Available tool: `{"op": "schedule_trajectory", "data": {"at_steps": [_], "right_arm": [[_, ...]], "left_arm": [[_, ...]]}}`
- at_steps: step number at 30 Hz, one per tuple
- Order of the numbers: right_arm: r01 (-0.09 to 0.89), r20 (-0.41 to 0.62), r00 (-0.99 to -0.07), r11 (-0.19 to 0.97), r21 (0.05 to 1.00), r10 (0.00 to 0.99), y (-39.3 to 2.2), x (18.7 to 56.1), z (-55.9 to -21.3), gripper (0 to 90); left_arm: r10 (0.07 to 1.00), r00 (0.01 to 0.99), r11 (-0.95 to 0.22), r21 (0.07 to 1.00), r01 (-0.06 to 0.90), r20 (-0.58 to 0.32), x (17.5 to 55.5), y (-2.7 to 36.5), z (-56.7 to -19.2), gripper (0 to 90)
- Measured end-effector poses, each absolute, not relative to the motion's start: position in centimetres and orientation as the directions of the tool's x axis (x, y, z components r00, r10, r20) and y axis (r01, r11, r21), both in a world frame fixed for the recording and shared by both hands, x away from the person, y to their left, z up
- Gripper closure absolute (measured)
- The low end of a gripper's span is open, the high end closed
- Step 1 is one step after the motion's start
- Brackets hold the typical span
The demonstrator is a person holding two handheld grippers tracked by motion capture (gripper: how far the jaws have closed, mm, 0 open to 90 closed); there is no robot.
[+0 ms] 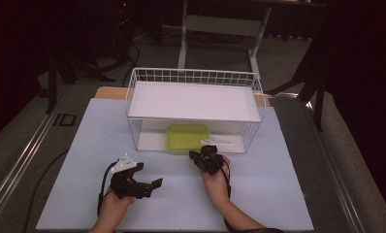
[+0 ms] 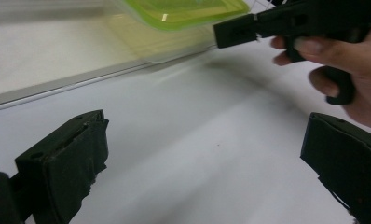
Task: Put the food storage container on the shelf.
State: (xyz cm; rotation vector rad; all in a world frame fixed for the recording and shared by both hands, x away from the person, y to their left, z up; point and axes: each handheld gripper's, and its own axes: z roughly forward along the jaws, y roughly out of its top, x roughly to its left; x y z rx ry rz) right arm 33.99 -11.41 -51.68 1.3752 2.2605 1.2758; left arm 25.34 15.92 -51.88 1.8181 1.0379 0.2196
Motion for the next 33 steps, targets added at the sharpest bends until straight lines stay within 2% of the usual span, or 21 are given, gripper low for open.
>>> {"op": "schedule_trajectory", "data": {"at_steps": [10,20,33], "right_arm": [[0.614,0.226,-0.532,0.188,0.766,0.816,-10.5,35.9,-52.1,90.0],[0.622,0.250,-0.519,0.161,0.766,0.818,-8.7,37.6,-52.4,90.0],[0.614,0.222,-0.496,0.159,0.773,0.839,-8.9,39.3,-52.6,90.0]], "left_arm": [[0.735,0.616,-0.144,0.822,0.551,-0.284,25.4,16.2,-51.9,1.6],[0.733,0.621,-0.151,0.822,0.548,-0.279,25.4,16.3,-51.8,1.6],[0.732,0.619,-0.153,0.817,0.556,-0.285,25.4,16.3,-52.1,1.5]]}}
